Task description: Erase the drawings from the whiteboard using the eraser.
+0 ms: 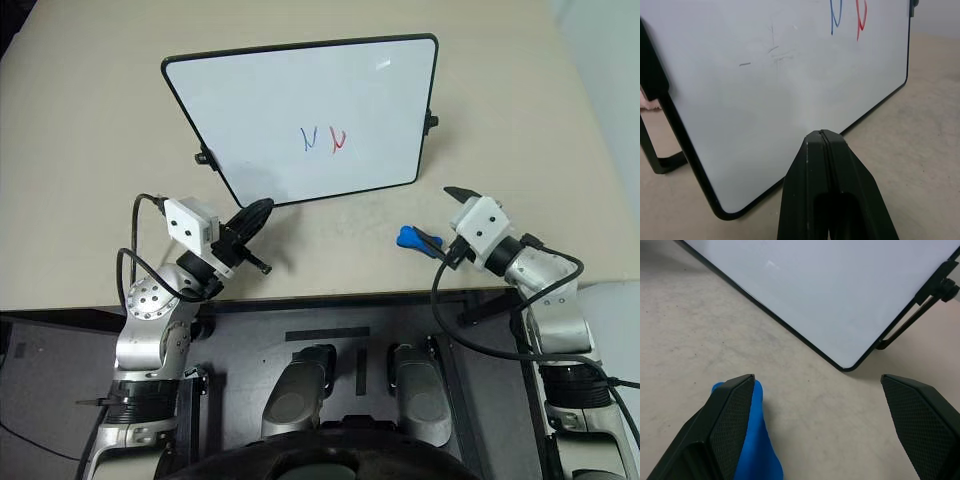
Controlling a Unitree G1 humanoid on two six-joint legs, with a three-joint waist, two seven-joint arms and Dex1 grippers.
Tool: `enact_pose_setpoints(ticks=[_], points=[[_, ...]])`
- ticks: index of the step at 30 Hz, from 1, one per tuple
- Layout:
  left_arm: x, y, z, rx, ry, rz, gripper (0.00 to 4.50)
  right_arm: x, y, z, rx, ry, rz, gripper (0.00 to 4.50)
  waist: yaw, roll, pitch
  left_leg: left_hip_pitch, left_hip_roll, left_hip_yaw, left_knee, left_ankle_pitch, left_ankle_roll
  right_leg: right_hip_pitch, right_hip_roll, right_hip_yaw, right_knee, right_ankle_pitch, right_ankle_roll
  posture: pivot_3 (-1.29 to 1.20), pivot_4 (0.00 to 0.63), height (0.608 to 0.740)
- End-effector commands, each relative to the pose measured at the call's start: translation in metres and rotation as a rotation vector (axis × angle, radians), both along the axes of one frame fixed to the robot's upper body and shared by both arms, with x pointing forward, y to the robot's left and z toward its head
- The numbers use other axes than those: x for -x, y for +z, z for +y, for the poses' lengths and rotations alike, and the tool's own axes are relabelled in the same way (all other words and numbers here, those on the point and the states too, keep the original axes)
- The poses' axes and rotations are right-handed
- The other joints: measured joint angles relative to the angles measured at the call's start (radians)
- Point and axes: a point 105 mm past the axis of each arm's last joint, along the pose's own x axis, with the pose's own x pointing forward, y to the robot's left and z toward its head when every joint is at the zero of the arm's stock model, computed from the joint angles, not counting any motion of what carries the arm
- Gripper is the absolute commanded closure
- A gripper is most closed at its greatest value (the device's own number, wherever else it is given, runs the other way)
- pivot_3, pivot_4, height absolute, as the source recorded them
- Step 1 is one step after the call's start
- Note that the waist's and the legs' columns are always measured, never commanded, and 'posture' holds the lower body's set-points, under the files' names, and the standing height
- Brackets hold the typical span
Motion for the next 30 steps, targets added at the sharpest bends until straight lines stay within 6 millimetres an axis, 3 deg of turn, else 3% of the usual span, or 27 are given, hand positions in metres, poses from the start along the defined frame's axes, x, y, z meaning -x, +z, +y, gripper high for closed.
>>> enact_pose_setpoints(ticks=[1, 16, 30], points=[[-0.003, 0.013, -0.002, 0.002, -0.017, -0.046, 4.50, 0.005, 0.011, 0.007, -0.014, 0.028, -0.046, 0.24, 0.000, 0.000, 0.000, 0.000, 0.000, 0.000, 0.000, 0.000, 0.000, 0.000, 0.000, 0.000, 0.000, 0.000, 0.000, 0.00, 0.150, 0.740], [-0.015, 0.011, -0.021, 0.023, -0.069, -0.056, 4.50, 0.014, 0.011, -0.001, 0.005, 0.006, -0.035, 0.24, 0.001, 0.000, 0.000, 0.000, 0.000, 0.000, 0.000, 0.000, 0.000, 0.000, 0.000, 0.000, 0.000, 0.000, 0.000, 0.00, 0.150, 0.740], [0.004, 0.010, -0.011, 0.034, -0.013, -0.061, 4.50, 0.023, -0.005, 0.016, 0.016, 0.156, 0.107, 0.24, 0.002, 0.000, 0.000, 0.000, 0.000, 0.000, 0.000, 0.000, 0.000, 0.000, 0.001, 0.000, 0.000, -0.005, 0.009, 0.00, 0.150, 0.740]])
